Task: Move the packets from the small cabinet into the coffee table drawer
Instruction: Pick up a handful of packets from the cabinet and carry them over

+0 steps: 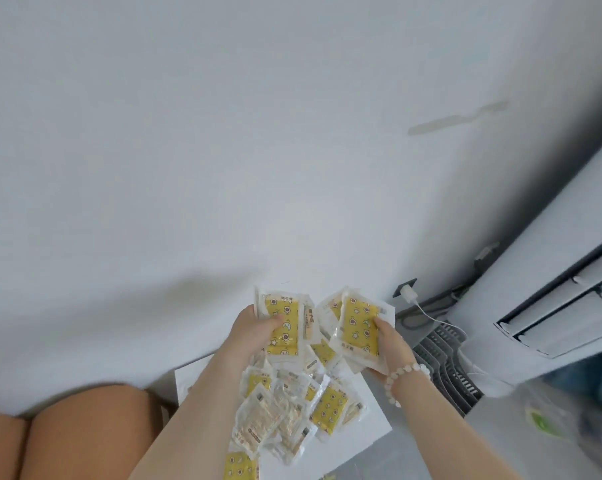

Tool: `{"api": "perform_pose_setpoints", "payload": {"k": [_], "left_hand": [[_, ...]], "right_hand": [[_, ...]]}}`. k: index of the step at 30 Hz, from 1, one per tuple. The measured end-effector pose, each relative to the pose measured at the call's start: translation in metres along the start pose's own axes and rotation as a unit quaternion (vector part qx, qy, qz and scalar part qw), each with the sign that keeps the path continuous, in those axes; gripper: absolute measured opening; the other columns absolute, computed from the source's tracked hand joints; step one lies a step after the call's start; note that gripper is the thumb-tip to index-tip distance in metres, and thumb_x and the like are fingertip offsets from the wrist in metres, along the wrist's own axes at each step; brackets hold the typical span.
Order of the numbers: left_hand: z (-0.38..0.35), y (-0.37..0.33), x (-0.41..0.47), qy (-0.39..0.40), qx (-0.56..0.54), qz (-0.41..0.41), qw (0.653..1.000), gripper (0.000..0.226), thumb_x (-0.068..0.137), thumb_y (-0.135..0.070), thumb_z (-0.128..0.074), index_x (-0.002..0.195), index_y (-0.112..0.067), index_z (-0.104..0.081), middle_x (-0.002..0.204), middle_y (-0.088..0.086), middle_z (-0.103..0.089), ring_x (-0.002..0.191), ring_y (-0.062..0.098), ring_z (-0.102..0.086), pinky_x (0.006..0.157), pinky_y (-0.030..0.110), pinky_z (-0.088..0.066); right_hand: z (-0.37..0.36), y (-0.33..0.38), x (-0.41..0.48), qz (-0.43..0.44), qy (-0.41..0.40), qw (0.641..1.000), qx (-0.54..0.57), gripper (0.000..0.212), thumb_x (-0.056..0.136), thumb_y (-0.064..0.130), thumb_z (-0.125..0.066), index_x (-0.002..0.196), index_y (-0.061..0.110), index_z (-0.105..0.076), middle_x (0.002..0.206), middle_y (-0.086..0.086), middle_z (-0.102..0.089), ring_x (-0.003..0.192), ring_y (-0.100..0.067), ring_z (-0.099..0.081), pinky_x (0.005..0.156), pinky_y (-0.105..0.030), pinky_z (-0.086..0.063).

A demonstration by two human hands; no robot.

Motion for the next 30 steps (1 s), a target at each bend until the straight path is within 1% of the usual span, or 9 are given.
{"api": "perform_pose_setpoints", "payload": {"k": [2,5,8,10,13,16,24,27,30], "left_hand": [[-0.02,-0.007,-0.002,0.027,0.021,-0.001,0.999,0.022,0.09,-0.024,-0.063,0.109,-0.014,-0.059,0.106,0.005,-0.067,0.099,0.024,-0.065,0.092,0.041,-0.051],[-0.055,-0.018,-0.002,0.068,0.052,-0.019,0.996,0.019,0.09,-0.027,-0.063,0.104,-0.016,-0.057,0.101,0.001,-0.065,0.097,0.022,-0.063,0.089,0.036,-0.051],[-0.091,-0.034,-0.011,0.109,0.054,-0.038,0.992,0.008,0.091,-0.023,-0.062,0.091,-0.022,-0.054,0.091,-0.004,-0.062,0.093,0.02,-0.059,0.081,0.03,-0.046],[-0.112,-0.045,-0.019,0.138,0.055,-0.048,0.988,0.008,0.091,-0.022,-0.063,0.088,-0.023,-0.056,0.094,-0.002,-0.065,0.092,0.019,-0.061,0.082,0.03,-0.047],[-0.15,-0.061,-0.034,0.185,0.063,-0.06,0.979,0.003,0.09,-0.02,-0.064,0.093,-0.021,-0.063,0.1,0.005,-0.071,0.092,0.022,-0.067,0.085,0.037,-0.053],[-0.193,-0.075,-0.061,0.228,0.079,-0.075,0.968,0.004,0.092,-0.016,-0.062,0.089,-0.019,-0.062,0.096,0.005,-0.07,0.086,0.021,-0.067,0.071,0.03,-0.053],[-0.325,-0.072,-0.161,0.331,0.15,-0.113,0.925,0.011,0.091,-0.011,-0.062,0.101,-0.012,-0.065,0.103,0.009,-0.07,0.092,0.025,-0.068,0.087,0.041,-0.054],[-0.376,-0.057,-0.212,0.374,0.19,-0.121,0.9,0.006,0.091,-0.013,-0.063,0.096,-0.015,-0.064,0.105,0.009,-0.07,0.095,0.026,-0.067,0.088,0.043,-0.054],[-0.427,-0.039,-0.264,0.421,0.21,-0.128,0.873,0.019,0.091,-0.013,-0.062,0.109,-0.008,-0.064,0.108,0.01,-0.069,0.097,0.026,-0.067,0.077,0.036,-0.056]], "right_hand": [[0.019,0.005,-0.003,0.034,-0.013,0.999,-0.017,0.032,0.088,0.045,-0.059,0.102,0.016,-0.062,0.1,-0.008,-0.07,0.094,-0.029,-0.066,0.089,-0.046,-0.053],[0.05,0.015,-0.009,0.084,-0.023,0.996,-0.038,0.039,0.079,0.047,-0.07,0.1,0.015,-0.067,0.099,-0.008,-0.073,0.096,-0.029,-0.068,0.094,-0.046,-0.051],[0.08,0.023,-0.026,0.098,-0.032,0.995,-0.018,0.035,0.077,0.031,-0.076,0.103,0.009,-0.067,0.099,-0.01,-0.073,0.095,-0.03,-0.069,0.093,-0.048,-0.052],[0.104,0.029,-0.038,0.107,-0.051,0.993,0.011,0.031,0.078,0.026,-0.076,0.102,0.01,-0.066,0.1,-0.011,-0.073,0.095,-0.03,-0.069,0.091,-0.048,-0.053],[0.145,0.038,-0.057,0.127,-0.083,0.988,0.037,0.033,0.078,0.027,-0.076,0.105,0.009,-0.066,0.1,-0.01,-0.073,0.094,-0.029,-0.069,0.091,-0.047,-0.053],[0.189,0.044,-0.08,0.144,-0.118,0.981,0.058,0.029,0.078,0.029,-0.076,0.1,0.013,-0.066,0.099,-0.008,-0.073,0.095,-0.028,-0.069,0.092,-0.046,-0.053],[0.33,0.023,-0.167,0.174,-0.193,0.955,0.141,0.024,0.08,0.027,-0.074,0.099,0.015,-0.064,0.098,-0.008,-0.071,0.094,-0.027,-0.068,0.085,-0.041,-0.056],[0.391,0.003,-0.205,0.168,-0.244,0.94,0.166,0.035,0.075,0.032,-0.078,0.103,0.016,-0.064,0.098,-0.006,-0.072,0.094,-0.026,-0.068,0.088,-0.041,-0.055],[0.449,-0.021,-0.247,0.168,-0.288,0.923,0.193,0.038,0.076,0.032,-0.078,0.106,0.014,-0.063,0.1,-0.006,-0.071,0.09,-0.025,-0.068,0.072,-0.035,-0.056]]}}
Point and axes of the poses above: each hand's wrist, its own x-axis towards the middle knuckle, its own z-axis out of the back of the hand, y = z × x, the point moved 2 cm from there along x, towards the middle knuckle
